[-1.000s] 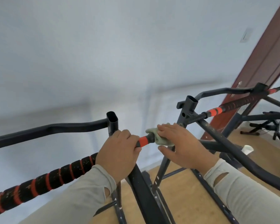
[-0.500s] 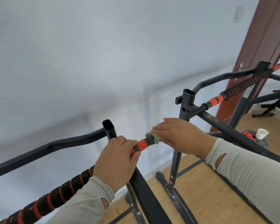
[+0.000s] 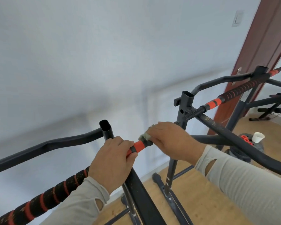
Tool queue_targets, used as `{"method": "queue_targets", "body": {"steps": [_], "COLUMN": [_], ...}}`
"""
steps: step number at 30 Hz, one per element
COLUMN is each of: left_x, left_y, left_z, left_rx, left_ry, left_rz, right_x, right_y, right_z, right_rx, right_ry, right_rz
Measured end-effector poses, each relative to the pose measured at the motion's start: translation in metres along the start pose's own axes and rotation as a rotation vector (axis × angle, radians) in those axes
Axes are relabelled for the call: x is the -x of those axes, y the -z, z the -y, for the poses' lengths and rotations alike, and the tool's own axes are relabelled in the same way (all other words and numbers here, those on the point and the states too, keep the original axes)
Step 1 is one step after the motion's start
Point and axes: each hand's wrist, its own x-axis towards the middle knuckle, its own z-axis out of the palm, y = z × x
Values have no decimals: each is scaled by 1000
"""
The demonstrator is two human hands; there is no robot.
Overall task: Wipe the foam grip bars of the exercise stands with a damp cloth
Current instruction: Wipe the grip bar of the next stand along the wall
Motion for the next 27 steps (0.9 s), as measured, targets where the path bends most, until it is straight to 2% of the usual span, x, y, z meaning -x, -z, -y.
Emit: {"method": "queue_targets", "body": {"steps": [4,6,8,12,14,18,21,24,27], "left_x": [0,0,1,0,-1,0,-1,-1,-1], "left_y": [0,1,1,3,3,3,2,2,0], "left_z": [-1,-3,-2,0,0,0,0,1,2], "left_rx": [6,5,8,16,19,18,16,22,28], "left_ry": [13,14,21,25,24,24,26,18,14], "left_rz": [-9,-12,-1,15,26,20,31,33,29], "right_x": [23,27,21,19,24,30,17,4,1], "right_y": [17,28,22,-15,-8,28,26,3,19], "right_z": [-59,-72,-56,-16,-29,-75,-50,-6,-21], "right_rx": [221,253,295,203,214,246,259,67,36], "right_ry": [-65,-103,-46,130,136,-71,-90,9,-54], "right_rz": [65,65,7,-158,-129,33,24,-6,114]}}
